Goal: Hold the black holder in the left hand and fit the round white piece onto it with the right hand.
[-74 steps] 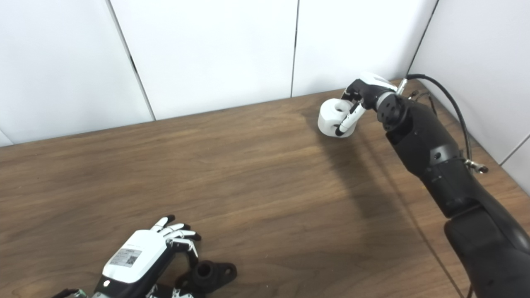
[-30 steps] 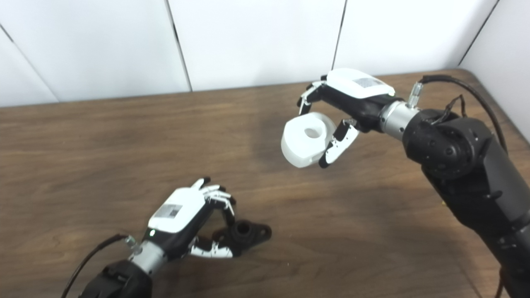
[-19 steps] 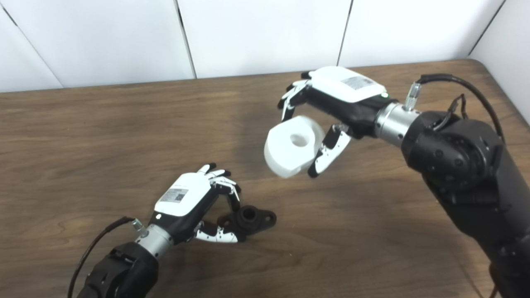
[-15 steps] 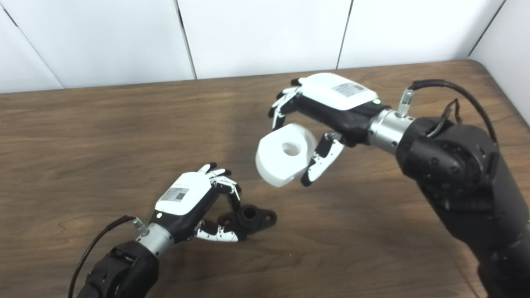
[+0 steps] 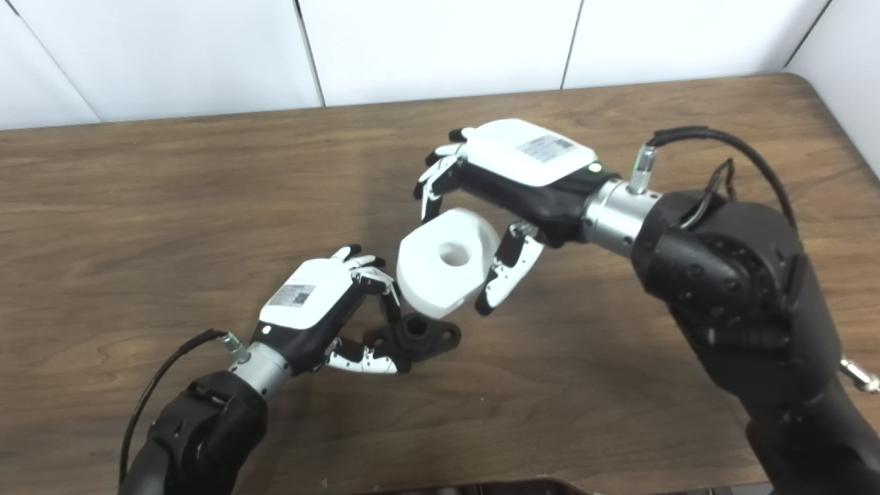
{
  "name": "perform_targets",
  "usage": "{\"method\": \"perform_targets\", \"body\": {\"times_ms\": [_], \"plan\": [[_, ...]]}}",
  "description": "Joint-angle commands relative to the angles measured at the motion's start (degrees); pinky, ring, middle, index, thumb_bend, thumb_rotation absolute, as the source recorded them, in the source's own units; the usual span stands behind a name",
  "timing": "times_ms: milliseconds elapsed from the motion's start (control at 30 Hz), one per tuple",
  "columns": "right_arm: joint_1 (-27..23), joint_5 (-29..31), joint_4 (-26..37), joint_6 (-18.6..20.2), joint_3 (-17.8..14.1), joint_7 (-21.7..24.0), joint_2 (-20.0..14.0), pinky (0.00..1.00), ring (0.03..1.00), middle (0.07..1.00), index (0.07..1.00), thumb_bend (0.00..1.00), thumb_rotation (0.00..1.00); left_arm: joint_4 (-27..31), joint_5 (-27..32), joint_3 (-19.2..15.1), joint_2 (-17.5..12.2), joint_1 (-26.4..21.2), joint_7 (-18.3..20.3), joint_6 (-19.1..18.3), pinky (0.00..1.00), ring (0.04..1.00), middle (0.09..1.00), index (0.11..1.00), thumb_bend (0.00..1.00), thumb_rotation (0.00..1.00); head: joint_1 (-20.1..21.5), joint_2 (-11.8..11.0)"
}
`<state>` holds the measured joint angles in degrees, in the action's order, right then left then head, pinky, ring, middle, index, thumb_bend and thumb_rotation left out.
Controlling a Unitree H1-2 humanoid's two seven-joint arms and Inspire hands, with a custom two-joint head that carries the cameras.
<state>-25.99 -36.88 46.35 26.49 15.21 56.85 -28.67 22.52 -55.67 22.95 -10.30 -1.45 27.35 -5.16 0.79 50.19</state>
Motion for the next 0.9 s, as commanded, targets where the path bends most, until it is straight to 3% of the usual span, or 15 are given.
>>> {"method": "perform_targets", "body": {"times_ms": [0, 867], "plan": [[-1.1, -0.7, 1.7, -0.2, -0.3, -0.9, 0.3, 1.00, 0.902, 0.794, 0.483, 0.53, 0.14, -0.4, 0.1, 0.3, -0.4, -0.7, 1.0, -0.5, 1.00, 0.890, 0.798, 0.487, 0.52, 0.06, 0.1, 0.1], [1.8, -0.3, -1.6, -3.4, 2.6, -2.7, 1.8, 1.00, 0.901, 0.789, 0.482, 0.52, 0.15, -0.2, -0.1, 0.7, -0.2, -1.2, 1.4, -1.0, 1.00, 0.889, 0.800, 0.487, 0.52, 0.06, 0.6, 0.8]]}}
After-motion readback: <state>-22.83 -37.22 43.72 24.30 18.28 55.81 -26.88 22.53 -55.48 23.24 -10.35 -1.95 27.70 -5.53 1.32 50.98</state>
